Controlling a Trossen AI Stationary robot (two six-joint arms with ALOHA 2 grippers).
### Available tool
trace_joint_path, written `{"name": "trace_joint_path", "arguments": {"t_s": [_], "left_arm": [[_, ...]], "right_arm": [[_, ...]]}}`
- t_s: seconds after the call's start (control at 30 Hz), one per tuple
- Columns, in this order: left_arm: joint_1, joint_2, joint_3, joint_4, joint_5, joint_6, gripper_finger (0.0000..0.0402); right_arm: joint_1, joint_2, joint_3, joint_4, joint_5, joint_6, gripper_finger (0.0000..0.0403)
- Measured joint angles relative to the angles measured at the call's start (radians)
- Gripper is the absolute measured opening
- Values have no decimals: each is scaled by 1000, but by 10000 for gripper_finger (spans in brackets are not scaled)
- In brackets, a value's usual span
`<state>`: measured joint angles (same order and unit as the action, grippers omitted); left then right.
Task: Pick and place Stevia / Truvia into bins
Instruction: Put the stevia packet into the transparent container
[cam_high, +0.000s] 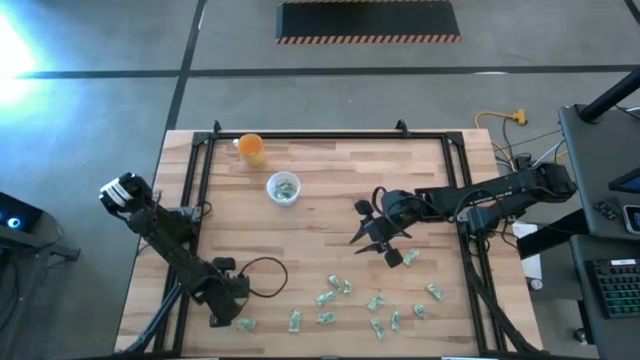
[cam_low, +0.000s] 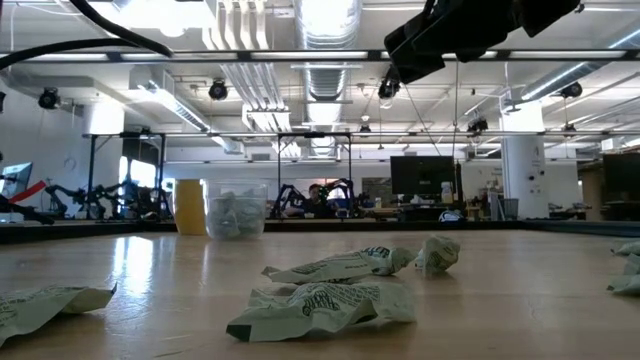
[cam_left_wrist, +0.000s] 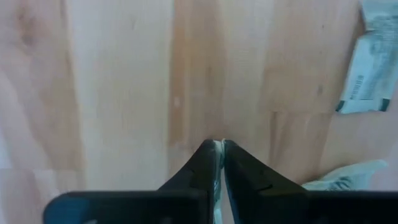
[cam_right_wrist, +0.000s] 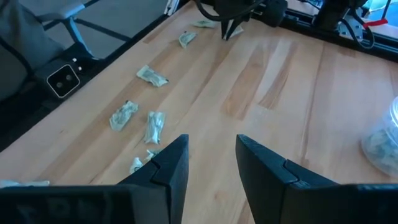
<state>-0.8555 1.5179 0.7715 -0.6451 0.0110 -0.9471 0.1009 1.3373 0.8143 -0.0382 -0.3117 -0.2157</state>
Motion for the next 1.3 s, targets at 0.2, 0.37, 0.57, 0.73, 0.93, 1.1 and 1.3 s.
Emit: {"name": "trace_joint_path", "arguments": {"t_s": [0.2, 0.37, 0.57, 0.73, 0.93, 1.1, 1.3], "left_arm": [[10, -28, -3, -1, -83, 61, 3], [30, -43, -2, 1, -184, 123, 2], [69, -59, -2, 5, -381, 222, 2], [116, -69, -2, 6, -615, 312, 2], [205, -101, -2, 7, -868, 405, 2], [306, -150, -2, 8, -966, 502, 2], [445, -242, -2, 20, -1005, 621, 2]], "right_arm": [[0, 0, 0, 0, 0, 0, 123], [0, 0, 0, 0, 0, 0, 123], [0, 0, 0, 0, 0, 0, 123], [0, 0, 0, 0, 0, 0, 122], [0, 0, 0, 0, 0, 3, 123], [0, 0, 0, -1, 0, 3, 123], [0, 0, 0, -2, 0, 3, 123]]}}
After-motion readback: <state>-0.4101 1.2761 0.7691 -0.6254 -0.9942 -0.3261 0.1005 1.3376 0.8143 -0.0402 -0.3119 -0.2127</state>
